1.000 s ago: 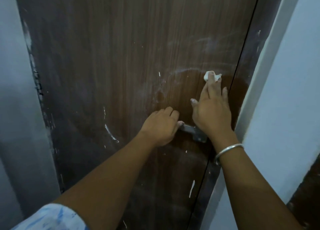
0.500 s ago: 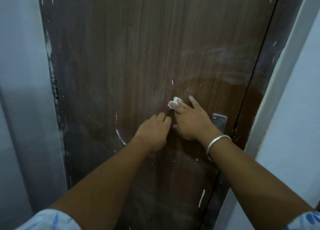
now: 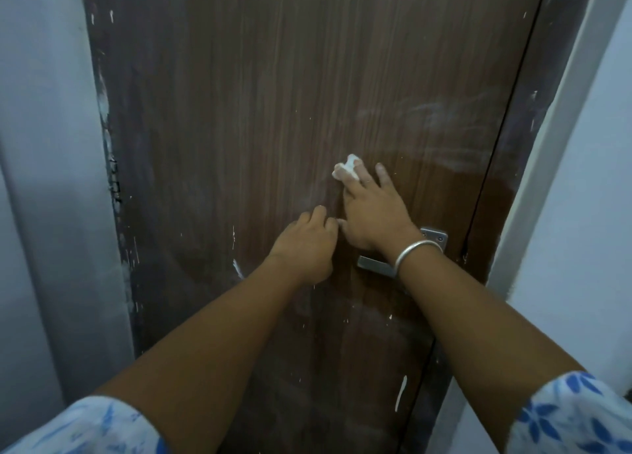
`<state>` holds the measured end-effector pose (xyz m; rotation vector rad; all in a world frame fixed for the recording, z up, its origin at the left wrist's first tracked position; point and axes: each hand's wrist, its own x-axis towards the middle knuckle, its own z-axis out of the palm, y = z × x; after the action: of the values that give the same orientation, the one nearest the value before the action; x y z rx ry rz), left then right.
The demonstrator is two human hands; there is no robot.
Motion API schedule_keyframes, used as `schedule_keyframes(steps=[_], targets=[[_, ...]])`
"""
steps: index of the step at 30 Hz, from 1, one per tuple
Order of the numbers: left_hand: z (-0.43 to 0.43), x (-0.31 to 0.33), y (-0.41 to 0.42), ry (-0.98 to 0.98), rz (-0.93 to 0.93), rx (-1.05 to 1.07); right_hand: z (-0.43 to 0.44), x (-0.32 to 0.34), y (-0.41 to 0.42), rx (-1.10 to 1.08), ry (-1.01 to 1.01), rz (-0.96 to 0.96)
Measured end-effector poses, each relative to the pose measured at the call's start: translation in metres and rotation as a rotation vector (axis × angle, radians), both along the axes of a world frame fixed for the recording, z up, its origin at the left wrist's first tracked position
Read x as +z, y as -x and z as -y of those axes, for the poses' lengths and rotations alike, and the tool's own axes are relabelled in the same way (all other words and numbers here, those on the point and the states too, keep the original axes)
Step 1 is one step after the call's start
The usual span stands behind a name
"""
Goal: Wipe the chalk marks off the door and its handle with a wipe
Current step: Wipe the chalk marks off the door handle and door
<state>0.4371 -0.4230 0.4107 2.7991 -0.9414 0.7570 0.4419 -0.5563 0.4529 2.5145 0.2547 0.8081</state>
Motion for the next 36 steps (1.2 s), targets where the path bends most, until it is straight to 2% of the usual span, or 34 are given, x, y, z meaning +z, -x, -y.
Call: schedule_keyframes(steps=[2, 4, 9, 13, 17, 19, 24, 27, 31, 36], targets=[[-0.002, 0.0, 0.001, -0.042, -0.022, 0.008, 0.001, -0.003, -0.001, -0.001, 0.067, -0.003], [-0.003, 0.0, 0.003, -0.067, -0.028, -0.007, 0.006, -0.002, 0.005, -0.081, 0.042, 0.07], [-0.008, 0.005, 0.006, -0.051, -0.021, -0.048, 0.049, 0.005, 0.041, -0.365, -0.315, 0.328], [-0.007, 0.006, 0.007, 0.018, -0.068, -0.072, 0.071, -0.005, 0.067, -0.325, -0.608, 0.44], [0.0, 0.003, 0.011, 0.077, -0.118, -0.121, 0.067, -0.007, 0.062, -0.278, -0.652, 0.472], [0.001, 0.003, 0.012, 0.097, -0.149, -0.125, 0.062, -0.005, 0.055, -0.262, -0.605, 0.446], [-0.006, 0.001, 0.007, 0.15, -0.213, -0.087, 0.035, -0.011, 0.027, -0.176, -0.241, 0.206], [-0.01, -0.003, 0.001, 0.172, -0.254, -0.044, 0.016, -0.013, 0.01, -0.072, -0.155, 0.109], [-0.016, -0.011, -0.005, 0.115, -0.264, -0.023, -0.005, -0.011, -0.006, -0.035, -0.024, 0.039], [-0.021, -0.019, -0.006, 0.104, -0.251, -0.008, -0.021, -0.05, -0.013, -0.035, 0.214, -0.206]])
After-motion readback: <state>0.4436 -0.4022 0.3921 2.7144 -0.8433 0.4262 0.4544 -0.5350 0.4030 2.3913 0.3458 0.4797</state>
